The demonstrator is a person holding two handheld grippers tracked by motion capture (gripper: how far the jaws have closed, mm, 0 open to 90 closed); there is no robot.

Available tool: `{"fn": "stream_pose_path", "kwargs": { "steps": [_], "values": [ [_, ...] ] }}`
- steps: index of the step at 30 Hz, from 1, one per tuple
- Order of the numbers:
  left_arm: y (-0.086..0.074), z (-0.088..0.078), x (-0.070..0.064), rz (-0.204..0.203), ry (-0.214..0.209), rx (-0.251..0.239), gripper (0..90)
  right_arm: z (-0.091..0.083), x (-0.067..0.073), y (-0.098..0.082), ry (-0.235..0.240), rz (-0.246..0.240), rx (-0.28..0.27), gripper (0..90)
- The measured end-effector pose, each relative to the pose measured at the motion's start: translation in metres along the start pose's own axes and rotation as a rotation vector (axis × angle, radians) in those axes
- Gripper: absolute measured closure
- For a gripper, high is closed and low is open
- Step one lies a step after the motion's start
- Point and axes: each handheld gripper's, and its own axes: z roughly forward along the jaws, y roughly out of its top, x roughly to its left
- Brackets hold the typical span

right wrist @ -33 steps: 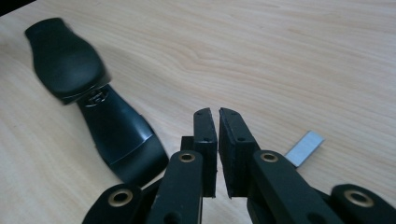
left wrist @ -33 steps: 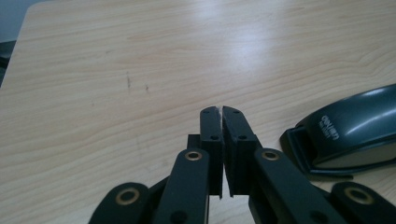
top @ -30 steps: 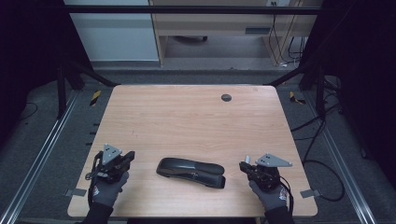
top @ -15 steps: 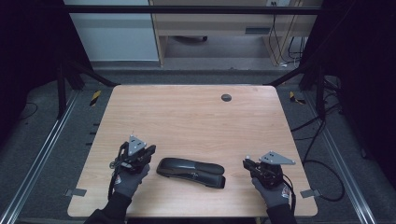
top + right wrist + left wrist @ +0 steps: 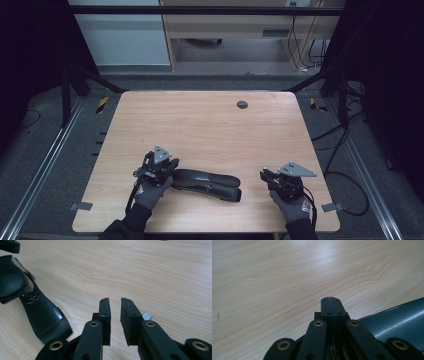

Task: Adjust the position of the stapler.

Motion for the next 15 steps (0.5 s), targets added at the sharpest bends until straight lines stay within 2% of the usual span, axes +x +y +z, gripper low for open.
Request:
{"fn": "stream_pose_path", "kwargs": {
  "steps": [7, 15],
  "values": [
    [-0.0008, 0.0076, -0.0017, 0.007, -0.015, 0.022, 90.0, 0.0017, 0.0008, -0.0003, 0.007, -0.004, 0.008, 77.4],
    [-0.0008, 0.0066, -0.0011, 0.007, -0.017, 0.028, 90.0, 0.0032, 0.0030, -0.0005, 0.014, -0.008, 0.017, 77.5]
  ]
}}
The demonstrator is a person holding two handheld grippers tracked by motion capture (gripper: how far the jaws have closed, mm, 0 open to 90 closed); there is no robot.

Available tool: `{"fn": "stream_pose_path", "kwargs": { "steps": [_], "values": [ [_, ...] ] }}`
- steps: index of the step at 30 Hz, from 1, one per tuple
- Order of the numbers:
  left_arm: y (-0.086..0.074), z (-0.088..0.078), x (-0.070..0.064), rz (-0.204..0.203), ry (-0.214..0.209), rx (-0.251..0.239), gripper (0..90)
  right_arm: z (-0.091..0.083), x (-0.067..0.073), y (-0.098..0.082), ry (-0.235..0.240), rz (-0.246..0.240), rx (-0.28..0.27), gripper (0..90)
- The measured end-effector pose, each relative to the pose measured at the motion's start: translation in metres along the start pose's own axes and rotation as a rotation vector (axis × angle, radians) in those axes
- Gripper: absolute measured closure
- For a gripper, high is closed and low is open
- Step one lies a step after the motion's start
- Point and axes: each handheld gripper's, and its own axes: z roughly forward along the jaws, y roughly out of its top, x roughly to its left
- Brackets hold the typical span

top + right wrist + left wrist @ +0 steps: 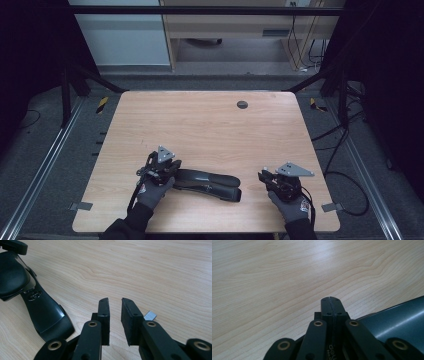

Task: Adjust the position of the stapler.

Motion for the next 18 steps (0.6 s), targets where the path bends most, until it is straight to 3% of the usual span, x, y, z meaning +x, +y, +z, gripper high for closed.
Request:
{"fn": "stream_pose_path", "kwargs": {
  "steps": [10, 14, 18],
  "values": [
    [-0.001, -0.010, -0.002, 0.014, 0.001, -0.006, 89.8, 0.002, 0.005, -0.001, 0.026, -0.007, 0.025, 77.6],
    [0.001, -0.006, -0.002, 0.010, -0.001, 0.003, 90.0, 0.004, 0.007, -0.002, 0.031, -0.015, 0.027, 77.7],
    [0.001, 0.000, -0.004, 0.033, 0.017, 0.014, 90.0, 0.004, 0.007, -0.002, 0.035, -0.017, 0.026, 77.7]
  ]
}}
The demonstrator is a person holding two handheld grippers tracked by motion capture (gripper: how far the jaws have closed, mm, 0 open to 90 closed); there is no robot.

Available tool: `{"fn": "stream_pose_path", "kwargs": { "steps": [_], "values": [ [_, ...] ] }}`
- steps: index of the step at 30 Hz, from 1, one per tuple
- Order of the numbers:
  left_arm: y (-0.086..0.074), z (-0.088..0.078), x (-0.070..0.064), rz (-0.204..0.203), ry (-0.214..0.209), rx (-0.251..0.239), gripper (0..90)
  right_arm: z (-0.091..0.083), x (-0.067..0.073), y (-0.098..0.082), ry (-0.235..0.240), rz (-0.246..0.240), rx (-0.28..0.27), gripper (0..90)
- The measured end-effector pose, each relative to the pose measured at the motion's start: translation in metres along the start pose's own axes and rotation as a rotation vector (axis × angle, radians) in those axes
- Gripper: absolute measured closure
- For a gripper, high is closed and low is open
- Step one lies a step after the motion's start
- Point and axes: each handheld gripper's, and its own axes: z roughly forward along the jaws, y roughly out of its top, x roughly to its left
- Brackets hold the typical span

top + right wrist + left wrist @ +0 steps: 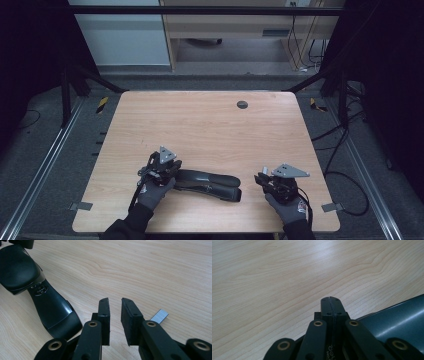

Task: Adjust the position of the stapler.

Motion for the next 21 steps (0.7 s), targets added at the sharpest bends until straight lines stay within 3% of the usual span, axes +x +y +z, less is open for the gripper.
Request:
{"fn": "stream_pose_path", "kwargs": {
  "steps": [21],
  "values": [
    [-0.016, -0.023, -0.008, 0.028, -0.009, 0.009, 89.9, -0.002, 0.000, -0.001, -0.001, 0.004, -0.003, 77.5]
  ]
}}
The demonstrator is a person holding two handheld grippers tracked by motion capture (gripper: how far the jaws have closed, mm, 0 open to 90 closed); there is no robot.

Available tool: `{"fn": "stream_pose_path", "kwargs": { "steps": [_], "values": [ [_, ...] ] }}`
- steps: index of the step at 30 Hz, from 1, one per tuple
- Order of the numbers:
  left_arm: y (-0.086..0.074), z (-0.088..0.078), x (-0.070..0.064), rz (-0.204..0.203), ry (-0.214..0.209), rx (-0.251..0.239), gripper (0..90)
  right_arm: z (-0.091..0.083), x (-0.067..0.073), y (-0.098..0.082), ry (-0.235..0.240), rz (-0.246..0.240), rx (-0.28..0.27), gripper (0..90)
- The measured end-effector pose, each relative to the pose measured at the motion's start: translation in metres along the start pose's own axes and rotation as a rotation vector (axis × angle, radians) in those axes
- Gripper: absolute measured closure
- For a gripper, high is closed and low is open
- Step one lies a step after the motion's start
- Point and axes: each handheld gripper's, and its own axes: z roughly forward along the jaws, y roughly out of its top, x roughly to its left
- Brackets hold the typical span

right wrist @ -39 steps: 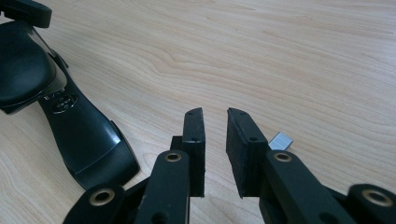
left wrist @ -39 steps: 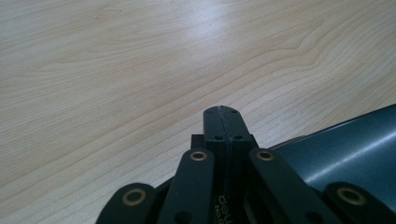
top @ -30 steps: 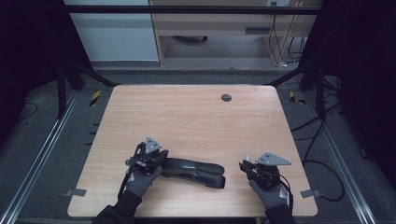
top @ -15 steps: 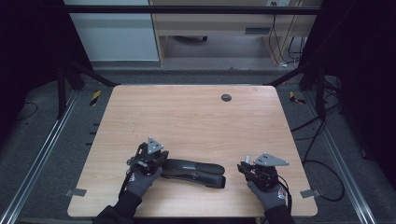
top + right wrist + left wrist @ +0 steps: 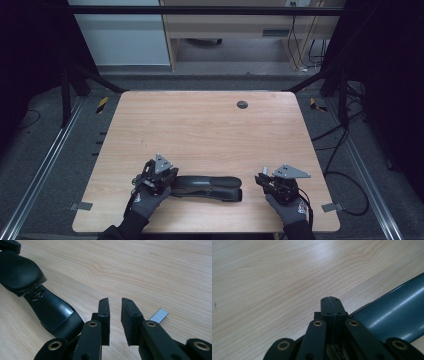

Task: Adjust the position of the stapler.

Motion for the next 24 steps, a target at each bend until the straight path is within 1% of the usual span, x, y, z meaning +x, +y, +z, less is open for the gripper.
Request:
{"fn": "stream_pose_path", "kwargs": {
  "steps": [8, 9, 10, 11, 12, 13, 15, 16, 17, 18, 19, 21, 22, 23, 24],
  "values": [
    [-0.002, -0.002, -0.002, 0.005, 0.006, -0.003, 89.9, 0.000, -0.002, -0.001, -0.009, 0.009, -0.013, 74.0],
    [-0.002, -0.002, -0.002, 0.006, 0.006, -0.004, 89.9, 0.001, -0.002, -0.001, -0.011, 0.009, -0.018, 71.8],
    [-0.002, -0.002, -0.002, 0.009, 0.007, -0.004, 89.9, 0.001, -0.002, -0.001, -0.011, 0.009, -0.018, 71.8],
    [-0.002, -0.002, -0.002, 0.009, 0.006, -0.004, 89.9, 0.001, -0.002, -0.001, -0.017, 0.008, -0.024, 68.9],
    [-0.002, -0.003, -0.001, 0.005, 0.007, -0.008, 89.9, 0.001, -0.002, -0.001, -0.017, 0.008, -0.024, 68.9],
    [-0.001, -0.005, 0.001, 0.003, 0.022, -0.025, 87.8, 0.001, -0.003, -0.002, -0.021, 0.007, -0.033, 65.6],
    [0.000, -0.007, 0.003, 0.001, 0.026, -0.030, 87.2, 0.000, -0.003, -0.002, -0.027, 0.006, -0.038, 64.2],
    [0.000, -0.009, 0.004, 0.001, 0.036, -0.042, 85.8, 0.000, -0.004, -0.002, -0.028, 0.008, -0.044, 62.3],
    [0.001, -0.014, 0.007, 0.005, 0.048, -0.059, 82.2, -0.001, -0.005, -0.002, -0.041, 0.006, -0.056, 58.9],
    [0.001, -0.014, 0.007, 0.005, 0.048, -0.059, 79.6, -0.001, -0.005, -0.002, -0.041, 0.006, -0.056, 58.9],
    [0.001, -0.016, 0.009, 0.003, 0.056, -0.073, 79.6, -0.002, -0.006, -0.002, -0.045, 0.006, -0.063, 57.9],
    [0.002, -0.022, 0.014, 0.001, 0.079, -0.100, 70.1, -0.003, -0.007, -0.002, -0.057, 0.003, -0.071, 56.0],
    [0.002, -0.022, 0.014, 0.001, 0.079, -0.100, 67.8, -0.003, -0.007, -0.002, -0.057, 0.003, -0.071, 56.0],
    [0.002, -0.024, 0.015, 0.000, 0.090, -0.112, 67.8, -0.003, -0.008, -0.002, -0.056, 0.006, -0.072, 56.0],
    [0.001, -0.026, 0.017, -0.001, 0.095, -0.124, 65.0, -0.003, -0.009, -0.002, -0.041, 0.014, -0.055, 55.4]
  ]
}}
